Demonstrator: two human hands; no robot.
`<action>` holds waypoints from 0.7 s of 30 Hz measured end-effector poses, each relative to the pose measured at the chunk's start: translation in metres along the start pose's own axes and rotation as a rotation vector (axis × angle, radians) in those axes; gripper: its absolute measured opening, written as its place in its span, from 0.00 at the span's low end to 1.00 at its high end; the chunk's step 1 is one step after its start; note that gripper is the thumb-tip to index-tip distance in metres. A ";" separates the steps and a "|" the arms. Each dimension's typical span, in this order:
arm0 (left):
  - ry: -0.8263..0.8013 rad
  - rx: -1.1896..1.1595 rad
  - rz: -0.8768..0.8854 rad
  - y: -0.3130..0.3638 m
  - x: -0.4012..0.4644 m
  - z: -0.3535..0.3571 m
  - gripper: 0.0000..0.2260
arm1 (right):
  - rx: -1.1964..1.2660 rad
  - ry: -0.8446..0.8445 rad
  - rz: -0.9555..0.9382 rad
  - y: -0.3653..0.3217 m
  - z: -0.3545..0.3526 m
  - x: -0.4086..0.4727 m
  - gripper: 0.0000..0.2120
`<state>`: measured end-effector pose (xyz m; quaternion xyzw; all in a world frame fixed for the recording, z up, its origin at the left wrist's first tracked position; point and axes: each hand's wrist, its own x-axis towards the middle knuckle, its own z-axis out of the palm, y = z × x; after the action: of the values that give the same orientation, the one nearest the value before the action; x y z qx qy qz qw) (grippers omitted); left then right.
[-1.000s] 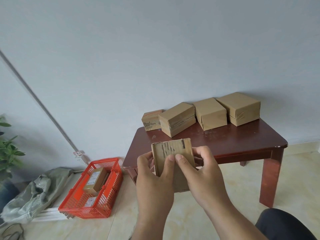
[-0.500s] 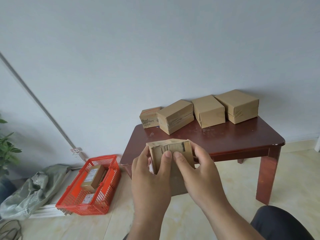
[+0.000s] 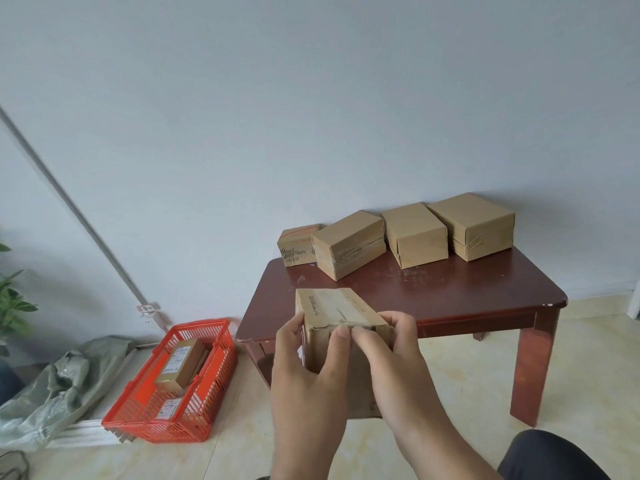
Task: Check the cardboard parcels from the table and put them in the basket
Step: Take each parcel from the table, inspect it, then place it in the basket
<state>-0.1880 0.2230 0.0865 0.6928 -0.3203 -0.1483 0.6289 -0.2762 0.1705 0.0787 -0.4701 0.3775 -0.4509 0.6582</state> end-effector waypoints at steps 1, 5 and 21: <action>-0.007 -0.003 -0.007 0.000 -0.002 0.002 0.19 | 0.004 0.009 0.007 -0.001 -0.001 0.001 0.10; -0.010 -0.052 -0.054 0.003 -0.008 0.007 0.20 | 0.022 0.025 0.022 -0.004 -0.004 0.003 0.08; -0.090 -0.030 0.060 -0.007 -0.012 0.010 0.25 | 0.007 -0.018 -0.008 0.015 -0.006 0.009 0.19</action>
<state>-0.2014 0.2235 0.0762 0.6661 -0.3666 -0.1652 0.6282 -0.2753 0.1624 0.0615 -0.4732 0.3681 -0.4505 0.6615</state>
